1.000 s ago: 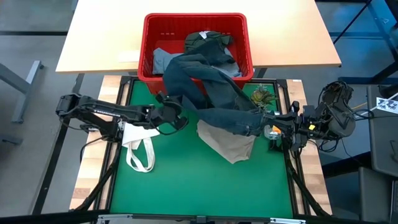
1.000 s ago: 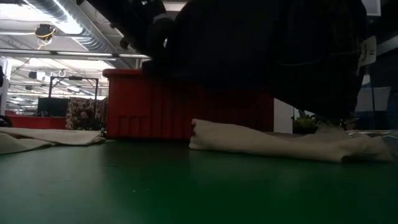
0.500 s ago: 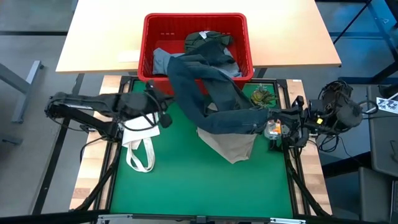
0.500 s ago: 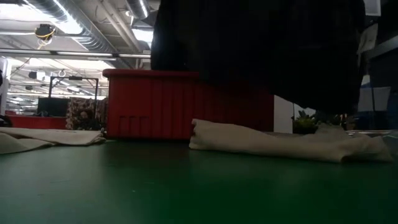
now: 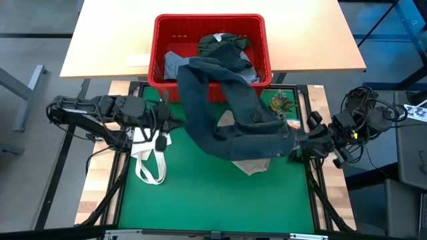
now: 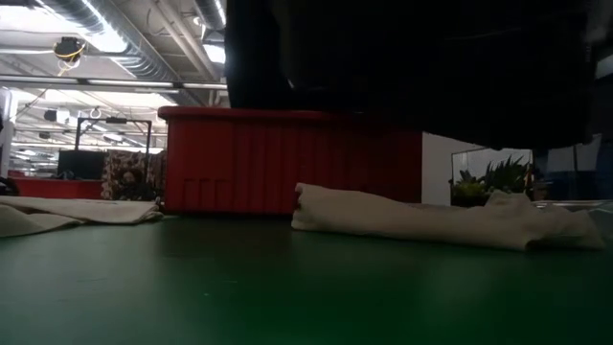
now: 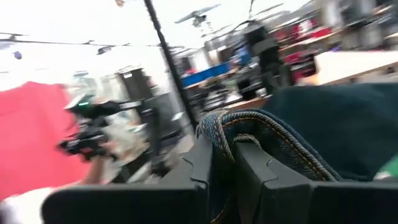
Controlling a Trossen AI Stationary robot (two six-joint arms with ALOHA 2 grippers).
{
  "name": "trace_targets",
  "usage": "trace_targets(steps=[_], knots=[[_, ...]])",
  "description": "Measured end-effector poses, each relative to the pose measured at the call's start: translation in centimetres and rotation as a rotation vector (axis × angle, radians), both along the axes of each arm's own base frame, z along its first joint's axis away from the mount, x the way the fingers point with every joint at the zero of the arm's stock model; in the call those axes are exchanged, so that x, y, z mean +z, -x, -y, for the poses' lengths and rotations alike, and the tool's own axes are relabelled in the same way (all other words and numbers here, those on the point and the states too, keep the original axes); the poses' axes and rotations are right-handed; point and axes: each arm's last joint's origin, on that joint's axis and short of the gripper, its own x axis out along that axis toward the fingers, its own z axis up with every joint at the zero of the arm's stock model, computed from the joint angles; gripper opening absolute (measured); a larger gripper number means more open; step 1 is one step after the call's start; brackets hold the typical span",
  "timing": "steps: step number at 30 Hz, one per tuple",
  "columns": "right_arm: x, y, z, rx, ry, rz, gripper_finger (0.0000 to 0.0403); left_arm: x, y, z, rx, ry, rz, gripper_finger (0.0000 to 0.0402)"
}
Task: Fold Laundry from Bin
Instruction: Fold the dark blue jeans
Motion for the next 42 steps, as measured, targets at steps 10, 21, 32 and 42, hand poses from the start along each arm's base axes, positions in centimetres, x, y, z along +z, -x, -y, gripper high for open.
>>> trace_targets(steps=[10,21,32,42], knots=[[-3.7,-0.1,-1.0,0.281,-0.172,-0.364,0.0037,-4.1,-2.5,4.7,-0.062,0.147,-0.268,0.0],[-7.7,1.2,-1.3,0.431,-0.43,-0.944,0.0037,-10.6,-7.3,10.0,-0.035,0.305,-0.511,0.0],[-9.2,0.7,-2.6,0.507,-0.566,-1.299,0.0037,-14.1,-9.4,14.2,-0.061,0.581,-0.623,0.0],[-10.3,-1.0,-4.0,0.501,-0.563,-1.439,0.0043,-14.4,-9.6,15.3,-0.055,0.67,-0.62,0.0046]])
